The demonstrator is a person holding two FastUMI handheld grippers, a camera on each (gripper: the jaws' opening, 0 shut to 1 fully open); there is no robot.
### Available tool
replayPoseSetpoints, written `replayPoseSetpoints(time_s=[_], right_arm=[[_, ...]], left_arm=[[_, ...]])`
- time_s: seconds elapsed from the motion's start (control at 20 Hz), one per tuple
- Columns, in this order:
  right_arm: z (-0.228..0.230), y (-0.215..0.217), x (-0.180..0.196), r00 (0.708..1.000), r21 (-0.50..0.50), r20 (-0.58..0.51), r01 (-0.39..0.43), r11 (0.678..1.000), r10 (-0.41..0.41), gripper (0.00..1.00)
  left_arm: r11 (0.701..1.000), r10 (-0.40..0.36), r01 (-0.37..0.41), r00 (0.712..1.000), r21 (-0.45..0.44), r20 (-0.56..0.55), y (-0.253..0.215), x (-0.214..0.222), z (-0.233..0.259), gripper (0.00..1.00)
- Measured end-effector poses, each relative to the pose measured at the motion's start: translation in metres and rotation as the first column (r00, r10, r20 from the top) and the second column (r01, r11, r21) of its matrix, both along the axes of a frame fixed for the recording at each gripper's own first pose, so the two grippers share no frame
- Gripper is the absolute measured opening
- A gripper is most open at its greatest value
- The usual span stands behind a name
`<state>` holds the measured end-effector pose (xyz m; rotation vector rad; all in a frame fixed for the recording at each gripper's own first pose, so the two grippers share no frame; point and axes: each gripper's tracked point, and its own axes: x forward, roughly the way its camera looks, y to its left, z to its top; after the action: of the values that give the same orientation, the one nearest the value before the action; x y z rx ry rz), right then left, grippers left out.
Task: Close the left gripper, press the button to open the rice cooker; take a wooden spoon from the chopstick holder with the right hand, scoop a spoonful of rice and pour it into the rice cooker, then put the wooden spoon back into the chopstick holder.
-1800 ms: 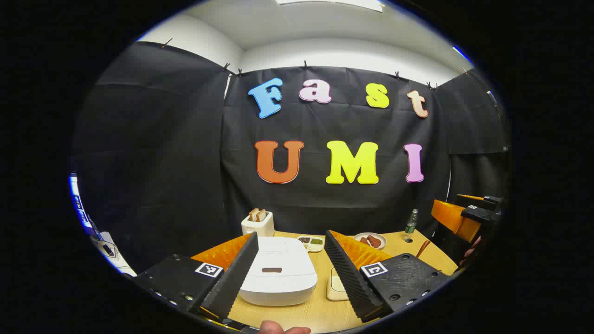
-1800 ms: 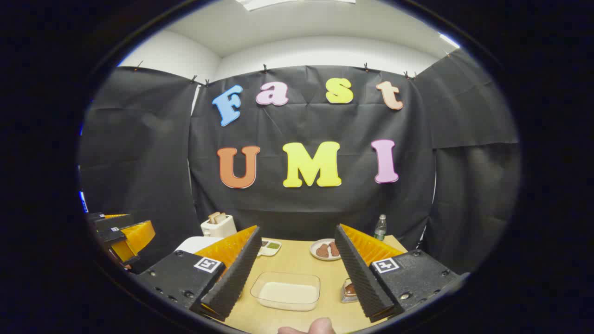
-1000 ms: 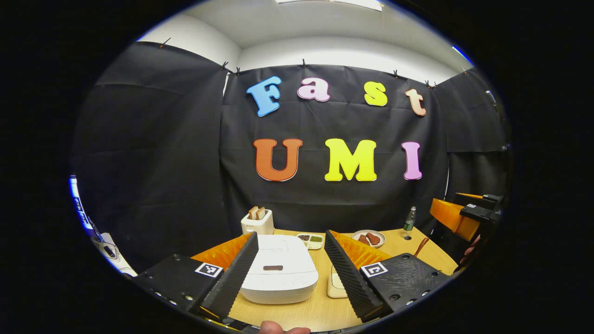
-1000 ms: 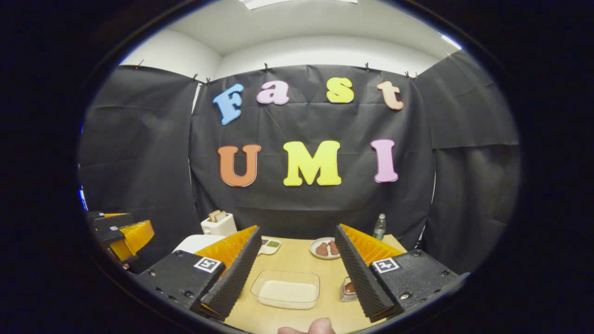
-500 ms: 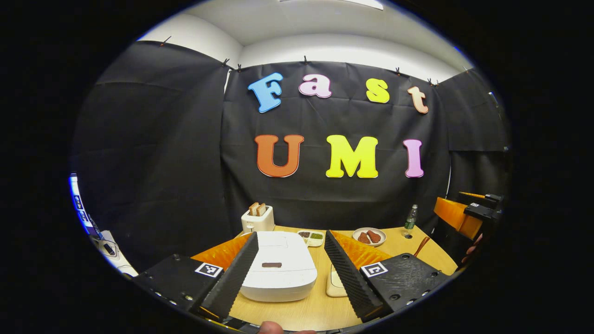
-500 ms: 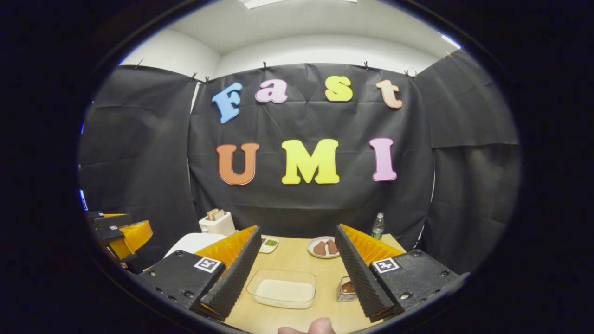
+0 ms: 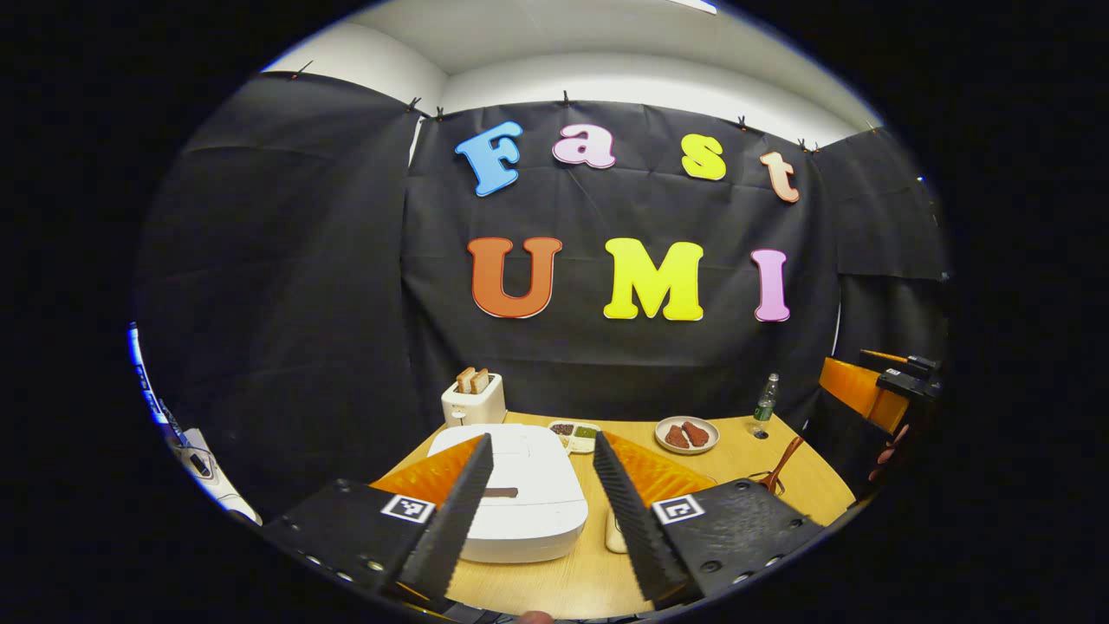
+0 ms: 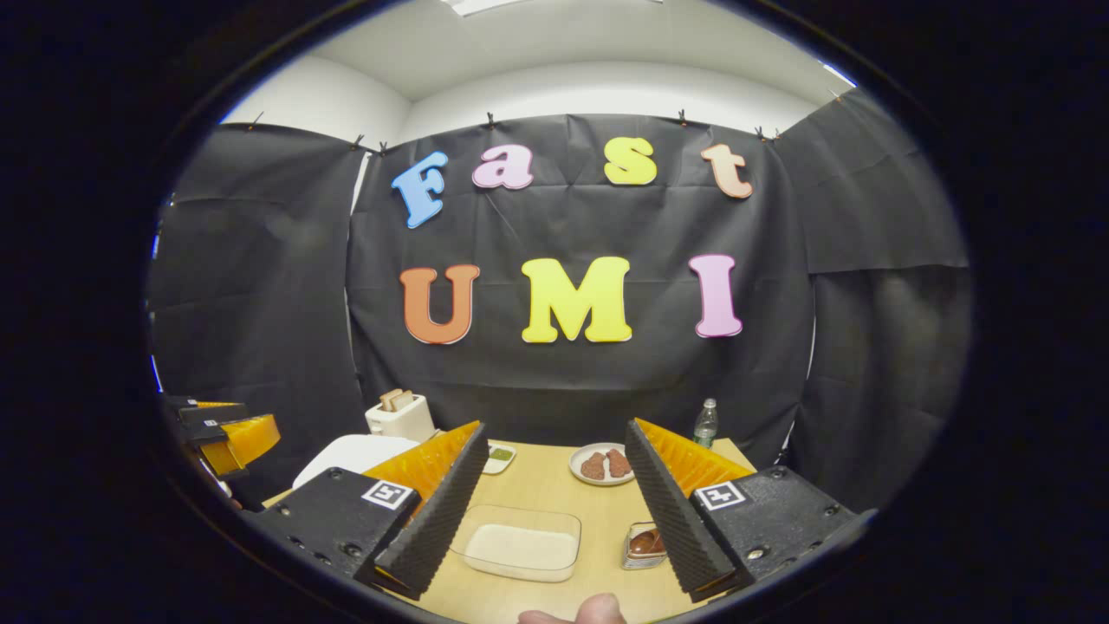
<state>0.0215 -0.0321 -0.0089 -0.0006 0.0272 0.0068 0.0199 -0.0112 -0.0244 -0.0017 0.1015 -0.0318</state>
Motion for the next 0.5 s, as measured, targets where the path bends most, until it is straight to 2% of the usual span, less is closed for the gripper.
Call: replayPoseSetpoints(time_s=[0.05,0.1,0.15,0.3,0.35,0.5], right_arm=[[0.000,-0.004,0.002,1.000,0.001,0.001,0.004,1.000,-0.004,1.00],[0.000,-0.007,0.004,1.000,0.002,0.000,0.007,1.000,-0.007,1.00],[-0.002,-0.010,0.007,1.000,0.004,-0.004,0.010,1.000,-0.010,1.00],[-0.007,-0.020,0.015,1.000,0.019,-0.014,0.024,1.000,-0.024,1.00],[-0.009,-0.023,0.017,0.999,0.024,-0.019,0.030,0.999,-0.030,1.00],[-0.015,-0.033,0.022,0.998,0.035,-0.035,0.049,0.998,-0.048,1.00]], left_arm=[[1.000,-0.006,0.006,1.000,0.000,-0.014,0.000,0.005,-0.004,0.66],[1.000,-0.021,0.021,0.999,-0.003,-0.030,-0.001,0.009,-0.007,0.54],[1.000,-0.023,0.023,0.999,0.002,-0.047,0.001,0.012,-0.010,0.52],[1.000,0.023,-0.022,0.995,0.008,-0.100,0.022,0.031,-0.024,0.18],[1.000,0.007,-0.008,0.992,-0.007,-0.124,0.020,0.036,-0.030,0.01],[0.999,0.006,-0.016,0.980,-0.048,-0.199,0.032,0.055,-0.050,0.00]])
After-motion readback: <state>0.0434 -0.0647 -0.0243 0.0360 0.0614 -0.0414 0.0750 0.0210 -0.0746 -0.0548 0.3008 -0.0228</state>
